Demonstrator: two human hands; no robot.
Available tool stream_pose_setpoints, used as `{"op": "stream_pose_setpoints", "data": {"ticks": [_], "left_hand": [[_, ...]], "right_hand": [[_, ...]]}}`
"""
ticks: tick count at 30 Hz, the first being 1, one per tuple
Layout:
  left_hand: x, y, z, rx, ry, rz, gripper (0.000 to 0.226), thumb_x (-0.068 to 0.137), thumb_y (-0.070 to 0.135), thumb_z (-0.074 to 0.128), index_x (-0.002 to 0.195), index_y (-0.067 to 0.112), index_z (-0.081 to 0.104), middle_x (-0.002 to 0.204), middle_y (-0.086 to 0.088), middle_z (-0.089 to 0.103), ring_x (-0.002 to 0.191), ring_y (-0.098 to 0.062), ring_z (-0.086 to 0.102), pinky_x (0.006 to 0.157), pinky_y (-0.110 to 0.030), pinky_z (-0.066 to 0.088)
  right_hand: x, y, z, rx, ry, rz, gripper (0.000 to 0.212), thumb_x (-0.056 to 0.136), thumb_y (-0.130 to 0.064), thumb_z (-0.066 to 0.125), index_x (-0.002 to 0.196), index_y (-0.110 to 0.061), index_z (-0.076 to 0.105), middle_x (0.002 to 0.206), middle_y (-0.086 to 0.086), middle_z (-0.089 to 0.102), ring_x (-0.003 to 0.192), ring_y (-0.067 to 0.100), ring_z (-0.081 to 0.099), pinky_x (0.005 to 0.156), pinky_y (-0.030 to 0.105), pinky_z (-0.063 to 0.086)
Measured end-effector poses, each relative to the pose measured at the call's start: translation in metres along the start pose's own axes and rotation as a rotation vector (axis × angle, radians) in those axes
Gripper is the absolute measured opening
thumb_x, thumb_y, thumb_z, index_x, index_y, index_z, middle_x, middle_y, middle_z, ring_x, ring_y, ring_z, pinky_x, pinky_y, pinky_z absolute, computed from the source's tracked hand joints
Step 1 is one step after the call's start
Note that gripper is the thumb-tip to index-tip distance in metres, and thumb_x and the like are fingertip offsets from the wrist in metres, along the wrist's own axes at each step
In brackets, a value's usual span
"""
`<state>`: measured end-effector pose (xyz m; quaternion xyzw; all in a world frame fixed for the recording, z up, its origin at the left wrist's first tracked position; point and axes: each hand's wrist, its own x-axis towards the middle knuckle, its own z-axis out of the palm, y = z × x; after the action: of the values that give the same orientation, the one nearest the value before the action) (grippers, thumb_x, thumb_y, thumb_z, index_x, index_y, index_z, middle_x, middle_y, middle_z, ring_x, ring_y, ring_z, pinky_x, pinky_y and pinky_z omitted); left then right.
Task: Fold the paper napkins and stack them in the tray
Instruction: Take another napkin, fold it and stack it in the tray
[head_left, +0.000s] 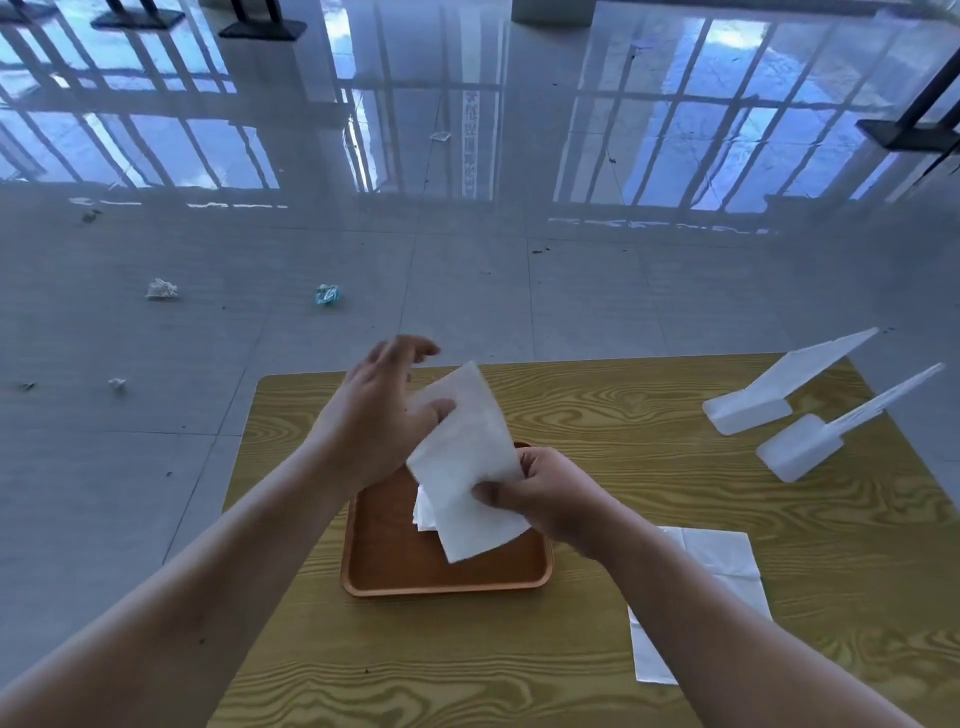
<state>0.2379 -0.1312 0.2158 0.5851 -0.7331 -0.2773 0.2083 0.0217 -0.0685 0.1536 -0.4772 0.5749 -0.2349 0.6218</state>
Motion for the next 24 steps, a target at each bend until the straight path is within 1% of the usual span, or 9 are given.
{"op": "stream_pose_setpoints", "data": {"ticks": [3, 5, 7, 10, 12, 14, 16, 20, 24], "left_hand": [[-0.006, -0.019, 0.011, -0.023, 0.011, -0.212, 0.088, 0.077, 0.081, 0.066, 0.145, 0.032, 0.041, 0.149, -0.001, 0.049, 0.133, -0.023, 0.052, 0.107, -0.052, 0.05], [-0.012, -0.028, 0.021, -0.118, -0.066, -0.341, 0.113, 0.06, 0.099, 0.057, 0.147, 0.03, 0.041, 0.142, -0.004, 0.054, 0.125, -0.023, 0.058, 0.105, -0.051, 0.052], [-0.02, -0.033, 0.032, -0.241, -0.174, -0.429, 0.128, 0.049, 0.104, 0.055, 0.15, 0.027, 0.039, 0.125, -0.001, 0.064, 0.109, -0.019, 0.066, 0.099, -0.045, 0.055], [-0.029, -0.036, 0.048, -0.449, -0.321, -0.436, 0.127, 0.052, 0.089, 0.074, 0.155, 0.027, 0.032, 0.102, -0.001, 0.078, 0.088, -0.011, 0.076, 0.085, -0.035, 0.057], [-0.031, -0.037, 0.057, -0.567, -0.34, -0.41, 0.134, 0.048, 0.079, 0.088, 0.158, 0.034, 0.026, 0.102, -0.002, 0.081, 0.091, -0.013, 0.078, 0.083, -0.032, 0.056], [-0.03, -0.034, 0.064, -0.658, -0.364, -0.393, 0.132, 0.05, 0.068, 0.095, 0.158, 0.041, 0.024, 0.106, -0.004, 0.082, 0.095, -0.017, 0.079, 0.08, -0.028, 0.056], [-0.029, -0.031, 0.07, -0.719, -0.416, -0.379, 0.123, 0.057, 0.054, 0.097, 0.157, 0.042, 0.027, 0.107, -0.008, 0.082, 0.096, -0.02, 0.079, 0.079, -0.028, 0.057], [-0.025, -0.024, 0.074, -0.765, -0.521, -0.377, 0.112, 0.059, 0.048, 0.1, 0.152, 0.034, 0.039, 0.106, -0.015, 0.081, 0.101, -0.03, 0.079, 0.096, -0.046, 0.059], [-0.022, -0.018, 0.074, -0.765, -0.578, -0.424, 0.114, 0.06, 0.067, 0.093, 0.152, 0.04, 0.031, 0.111, -0.011, 0.082, 0.1, -0.033, 0.079, 0.093, -0.043, 0.059]], "right_hand": [[-0.002, 0.003, -0.005, 0.481, -0.011, 0.056, 0.024, 0.093, -0.007, 0.076, 0.117, -0.004, 0.075, 0.11, 0.014, 0.081, 0.1, 0.027, 0.078, 0.083, 0.038, 0.066], [-0.002, 0.005, -0.007, 0.61, 0.018, 0.078, 0.028, 0.093, -0.002, 0.072, 0.122, 0.0, 0.072, 0.114, 0.017, 0.079, 0.102, 0.03, 0.076, 0.085, 0.04, 0.064], [-0.001, 0.006, -0.008, 0.607, 0.031, 0.081, 0.024, 0.094, 0.002, 0.069, 0.117, -0.002, 0.074, 0.112, 0.017, 0.078, 0.1, 0.028, 0.075, 0.085, 0.039, 0.062], [-0.004, 0.005, -0.007, 0.557, 0.016, 0.02, 0.034, 0.092, 0.006, 0.068, 0.123, -0.008, 0.069, 0.117, 0.017, 0.077, 0.101, 0.028, 0.075, 0.084, 0.04, 0.062], [-0.005, 0.004, -0.006, 0.496, 0.051, -0.023, 0.058, 0.089, 0.004, 0.072, 0.141, -0.015, 0.056, 0.127, 0.021, 0.072, 0.105, 0.03, 0.075, 0.083, 0.04, 0.063], [-0.005, 0.005, -0.007, 0.435, 0.106, -0.015, 0.092, 0.09, 0.005, 0.073, 0.163, -0.024, 0.024, 0.131, 0.026, 0.069, 0.105, 0.032, 0.075, 0.09, 0.045, 0.062], [-0.006, 0.006, -0.008, 0.399, 0.111, -0.024, 0.112, 0.093, 0.004, 0.072, 0.166, -0.037, -0.003, 0.118, 0.029, 0.075, 0.098, 0.034, 0.073, 0.093, 0.047, 0.059], [-0.007, 0.002, -0.011, 0.357, 0.071, -0.108, 0.108, 0.095, 0.007, 0.065, 0.165, -0.045, 0.002, 0.091, -0.002, 0.082, 0.092, 0.028, 0.068, 0.087, 0.038, 0.057], [-0.006, -0.003, -0.019, 0.33, 0.06, -0.126, 0.098, 0.094, 0.008, 0.061, 0.165, -0.044, 0.016, 0.109, 0.016, 0.072, 0.094, 0.028, 0.063, 0.101, 0.05, 0.051]]}}
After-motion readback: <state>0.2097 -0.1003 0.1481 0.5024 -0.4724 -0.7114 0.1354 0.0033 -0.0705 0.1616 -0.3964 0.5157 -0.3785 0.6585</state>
